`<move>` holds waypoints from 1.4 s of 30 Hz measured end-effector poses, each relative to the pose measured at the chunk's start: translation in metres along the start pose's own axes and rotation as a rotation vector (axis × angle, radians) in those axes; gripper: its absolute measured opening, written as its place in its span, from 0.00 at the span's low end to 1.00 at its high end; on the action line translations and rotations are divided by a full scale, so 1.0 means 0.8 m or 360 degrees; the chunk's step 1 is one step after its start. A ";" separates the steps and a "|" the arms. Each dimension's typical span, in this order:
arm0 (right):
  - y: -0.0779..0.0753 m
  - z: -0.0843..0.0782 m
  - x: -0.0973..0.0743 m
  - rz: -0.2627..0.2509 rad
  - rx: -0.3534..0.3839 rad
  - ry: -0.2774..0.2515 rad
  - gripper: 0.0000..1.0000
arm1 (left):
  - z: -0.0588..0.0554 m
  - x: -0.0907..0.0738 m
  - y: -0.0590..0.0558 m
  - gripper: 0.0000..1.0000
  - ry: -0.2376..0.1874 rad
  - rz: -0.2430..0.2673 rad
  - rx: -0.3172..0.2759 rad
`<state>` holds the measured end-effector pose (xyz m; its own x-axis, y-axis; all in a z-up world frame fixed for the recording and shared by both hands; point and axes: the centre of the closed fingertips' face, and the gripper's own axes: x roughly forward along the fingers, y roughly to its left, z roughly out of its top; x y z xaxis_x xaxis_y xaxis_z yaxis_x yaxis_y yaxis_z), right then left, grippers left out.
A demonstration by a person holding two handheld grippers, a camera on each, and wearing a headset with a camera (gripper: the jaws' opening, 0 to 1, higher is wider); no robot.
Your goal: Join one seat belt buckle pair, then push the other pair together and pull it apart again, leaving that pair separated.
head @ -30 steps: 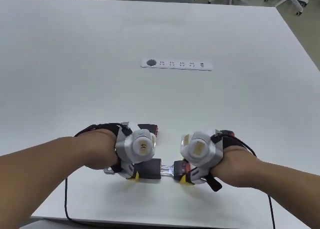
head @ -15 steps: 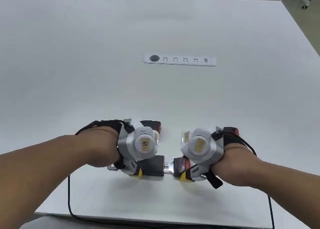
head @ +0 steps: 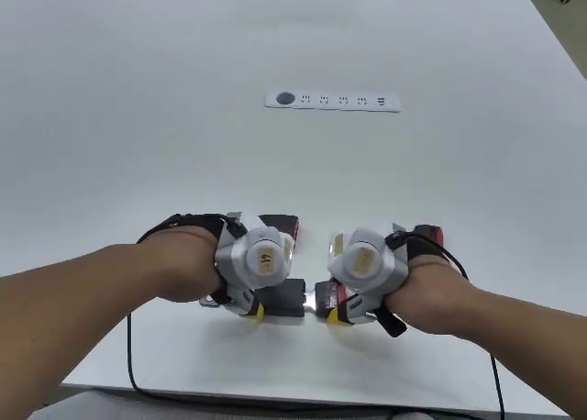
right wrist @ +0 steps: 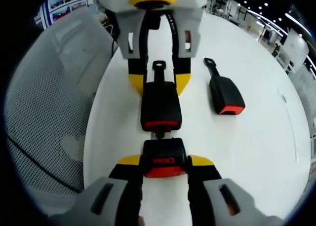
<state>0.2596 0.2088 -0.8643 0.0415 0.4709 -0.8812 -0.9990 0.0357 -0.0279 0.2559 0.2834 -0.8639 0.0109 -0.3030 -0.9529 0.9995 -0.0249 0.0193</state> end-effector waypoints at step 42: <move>0.002 0.004 0.001 0.0011 -0.0018 -0.0145 0.34 | -0.003 -0.002 0.002 0.31 -0.0065 0.0041 -0.0088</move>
<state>0.2577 0.2122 -0.8632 0.0357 0.5495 -0.8347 -0.9994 0.0224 -0.0280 0.2576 0.2858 -0.8628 0.0362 -0.3413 -0.9393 0.9990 0.0357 0.0256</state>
